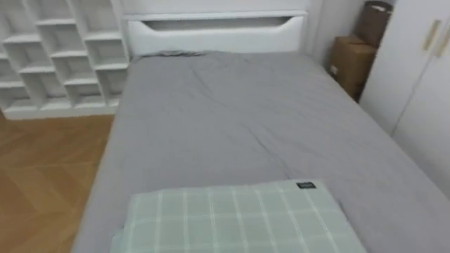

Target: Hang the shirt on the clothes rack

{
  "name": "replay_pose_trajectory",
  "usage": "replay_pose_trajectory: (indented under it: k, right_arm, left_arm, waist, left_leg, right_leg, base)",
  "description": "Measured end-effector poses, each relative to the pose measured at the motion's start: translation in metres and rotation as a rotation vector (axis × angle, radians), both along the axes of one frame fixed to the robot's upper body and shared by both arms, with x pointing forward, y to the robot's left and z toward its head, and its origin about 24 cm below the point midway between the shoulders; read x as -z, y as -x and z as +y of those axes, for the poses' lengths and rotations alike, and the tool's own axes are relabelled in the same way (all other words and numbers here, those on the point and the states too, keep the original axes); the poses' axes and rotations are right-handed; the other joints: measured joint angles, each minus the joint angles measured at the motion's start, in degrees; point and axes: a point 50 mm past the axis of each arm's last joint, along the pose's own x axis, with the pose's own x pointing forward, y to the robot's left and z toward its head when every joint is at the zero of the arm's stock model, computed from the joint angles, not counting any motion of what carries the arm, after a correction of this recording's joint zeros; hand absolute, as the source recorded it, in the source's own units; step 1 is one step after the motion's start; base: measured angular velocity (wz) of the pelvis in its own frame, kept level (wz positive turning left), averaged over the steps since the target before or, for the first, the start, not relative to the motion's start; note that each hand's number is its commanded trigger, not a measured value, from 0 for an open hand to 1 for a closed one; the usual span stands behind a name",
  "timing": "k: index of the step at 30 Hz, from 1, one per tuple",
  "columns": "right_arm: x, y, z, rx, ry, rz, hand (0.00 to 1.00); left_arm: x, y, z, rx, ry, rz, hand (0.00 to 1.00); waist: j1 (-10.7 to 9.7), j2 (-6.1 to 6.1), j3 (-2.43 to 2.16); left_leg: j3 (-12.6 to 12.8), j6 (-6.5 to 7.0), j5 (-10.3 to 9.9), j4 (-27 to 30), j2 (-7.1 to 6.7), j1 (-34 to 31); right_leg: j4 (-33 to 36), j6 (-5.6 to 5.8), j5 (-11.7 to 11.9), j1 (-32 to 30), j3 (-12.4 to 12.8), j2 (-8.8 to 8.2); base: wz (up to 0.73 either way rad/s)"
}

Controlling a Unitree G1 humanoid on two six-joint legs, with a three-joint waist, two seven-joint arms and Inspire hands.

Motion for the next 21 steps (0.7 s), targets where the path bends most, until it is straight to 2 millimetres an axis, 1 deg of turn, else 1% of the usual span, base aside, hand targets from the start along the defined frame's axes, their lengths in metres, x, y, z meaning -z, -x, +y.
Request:
replay_pose_trajectory:
  k: [1,2,3,4,5,8,9,10,14,15,16,18,21]
  right_arm:
    - [0.001,0.002,0.002,0.025,-0.016,-0.002,0.0]
    - [0.002,0.009,0.003,0.067,-0.042,0.004,0.0]
    - [0.003,0.012,0.004,0.088,-0.062,0.007,0.0]
    - [0.003,0.013,0.005,0.091,-0.073,0.01,0.0]
    - [0.003,0.007,0.006,0.087,-0.093,-0.007,0.0]
    - [0.004,0.008,0.009,0.098,-0.14,-0.016,0.0]
    - [0.005,0.01,0.01,0.108,-0.152,-0.01,0.0]
    - [0.005,0.01,0.01,0.109,-0.157,-0.01,0.0]
    - [0.006,0.014,0.012,0.107,-0.189,0.0,0.0]
    - [0.006,0.014,0.012,0.107,-0.194,-0.001,0.0]
    - [0.006,0.015,0.013,0.106,-0.196,0.0,0.0]
    - [0.007,0.018,0.013,0.118,-0.207,0.014,0.0]
    - [0.007,0.02,0.014,0.131,-0.234,0.016,0.0]
  left_arm:
    - [-0.001,0.001,0.002,-0.004,-0.004,0.002,0.0]
    - [-0.001,0.004,0.001,-0.011,0.0,0.008,0.0]
    - [0.0,0.004,-0.002,-0.011,0.01,0.002,0.0]
    - [0.001,0.005,-0.004,-0.013,0.016,0.004,0.0]
    - [0.001,0.01,-0.007,-0.02,0.027,0.021,0.0]
    - [0.002,0.012,-0.012,-0.02,0.048,0.032,0.0]
    - [0.003,0.013,-0.013,-0.019,0.058,0.035,0.0]
    - [0.003,0.014,-0.013,-0.015,0.063,0.037,0.0]
    - [0.004,0.012,-0.016,0.046,0.085,0.05,0.0]
    - [0.004,0.012,-0.017,0.049,0.093,0.049,0.0]
    - [0.004,0.012,-0.017,0.049,0.095,0.048,0.0]
    - [0.004,0.011,-0.018,0.069,0.101,0.058,0.0]
    - [0.005,0.01,-0.019,0.107,0.109,0.069,0.0]
  waist:
    - [-0.08,-0.28,0.04]
    - [-0.67,-0.22,0.03]
    - [-0.47,-0.1,-0.36]
    - [-0.22,0.06,-0.33]
    - [-0.13,0.2,0.02]
    - [-0.18,0.31,0.05]
    - [-0.09,0.33,0.14]
    - [-0.09,0.3,0.11]
    - [-0.31,0.12,0.25]
    - [-0.37,0.08,0.26]
    - [-0.44,0.06,0.26]
    - [-1.3,0.0,0.28]
    - [-1.58,-0.14,0.3]
  left_leg:
    - [-0.91,-0.11,-0.06,0.27,-0.1,-0.01]
    - [-3.03,-0.75,-0.47,0.39,-0.03,0.11]
    - [-3.69,-0.98,-0.44,-0.29,0.02,0.47]
    - [-3.78,-1.15,-0.54,-0.7,-0.02,0.52]
    - [-3.94,-1.49,-0.36,-1.21,0.09,0.62]
    - [-4.72,-1.98,-0.02,-2.13,0.32,1.25]
    - [-4.77,-1.98,-0.02,-2.37,0.35,1.95]
    - [-4.75,-1.98,-0.02,-2.42,0.37,2.18]
    - [-4.6,-1.99,-0.02,-2.82,0.55,3.26]
    - [-4.6,-2.0,-0.03,-2.71,0.9,3.29]
    - [-4.68,-2.01,-0.03,-2.71,0.86,3.28]
    - [-4.99,-2.03,-0.05,-2.76,0.85,3.22]
    - [-5.17,-2.34,-0.22,-3.14,0.82,3.18]
  right_leg:
    - [-3.3,-0.06,1.63,-0.44,1.67,1.04]
    - [-5.92,0.69,6.37,-0.01,4.31,2.67]
    - [-7.92,0.88,6.72,1.75,5.55,3.38]
    - [-8.76,0.88,6.69,2.19,5.48,3.71]
    - [-9.36,0.77,6.78,2.68,5.45,4.02]
    - [-10.5,0.72,6.75,3.75,5.46,4.49]
    - [-11.35,0.7,6.72,4.77,5.53,4.66]
    - [-11.72,0.7,6.72,5.14,5.52,4.71]
    - [-12.12,0.7,6.69,6.32,5.43,4.86]
    - [-12.4,0.71,6.69,6.57,5.42,4.87]
    - [-12.56,0.71,6.69,6.65,5.48,4.87]
    - [-12.52,0.68,6.67,6.74,5.27,4.97]
    - [-12.41,0.5,6.56,6.71,5.33,5.27]
  base:
    - [1.02]
    - [0.88]
    - [0.7]
    - [0.21]
    - [0.04]
    - [0.1]
    - [0.07]
    - [0.0]
    - [0.01]
    - [0.0]
    - [0.03]
    - [0.08]
    - [0.04]
